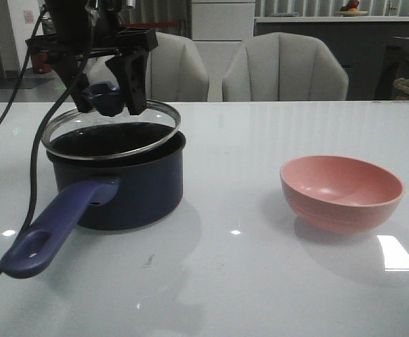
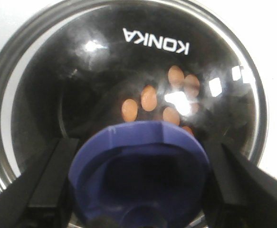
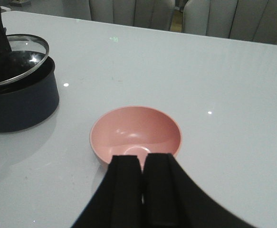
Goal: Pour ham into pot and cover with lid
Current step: 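Lift the lid and lower it onto the saucepan with the left gripper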
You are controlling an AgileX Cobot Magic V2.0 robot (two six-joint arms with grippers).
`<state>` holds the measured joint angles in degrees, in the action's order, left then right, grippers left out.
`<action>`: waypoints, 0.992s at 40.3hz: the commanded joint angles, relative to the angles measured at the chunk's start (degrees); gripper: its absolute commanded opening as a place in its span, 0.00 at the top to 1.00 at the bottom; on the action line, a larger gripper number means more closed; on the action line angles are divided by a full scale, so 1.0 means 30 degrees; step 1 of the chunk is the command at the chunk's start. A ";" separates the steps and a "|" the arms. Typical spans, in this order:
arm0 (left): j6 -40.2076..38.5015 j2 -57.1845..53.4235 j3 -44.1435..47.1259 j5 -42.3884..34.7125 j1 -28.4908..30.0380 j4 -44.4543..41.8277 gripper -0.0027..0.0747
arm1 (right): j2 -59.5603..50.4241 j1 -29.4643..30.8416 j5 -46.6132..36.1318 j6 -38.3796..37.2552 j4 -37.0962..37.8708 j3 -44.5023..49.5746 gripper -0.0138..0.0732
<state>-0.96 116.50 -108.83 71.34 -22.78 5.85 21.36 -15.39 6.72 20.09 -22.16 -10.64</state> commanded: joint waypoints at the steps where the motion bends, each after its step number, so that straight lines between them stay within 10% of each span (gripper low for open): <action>1: 0.0007 -0.1131 -0.0673 -0.0813 -0.0117 0.0330 0.56 | 0.0060 -0.0034 -0.1384 0.0039 -0.0092 -0.0542 0.67; 35: 0.0133 0.0222 -0.0673 0.0058 -0.0082 0.0291 0.54 | 0.0060 -0.0034 -0.1384 0.0039 -0.0092 -0.0542 0.67; 40: 0.0133 0.0252 -0.0673 0.0145 -0.0082 0.0200 0.42 | 0.0060 -0.0034 -0.1384 0.0039 -0.0092 -0.0542 0.67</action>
<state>-0.51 119.58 -109.56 70.58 -22.78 6.08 21.36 -15.39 6.72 20.09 -22.16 -10.64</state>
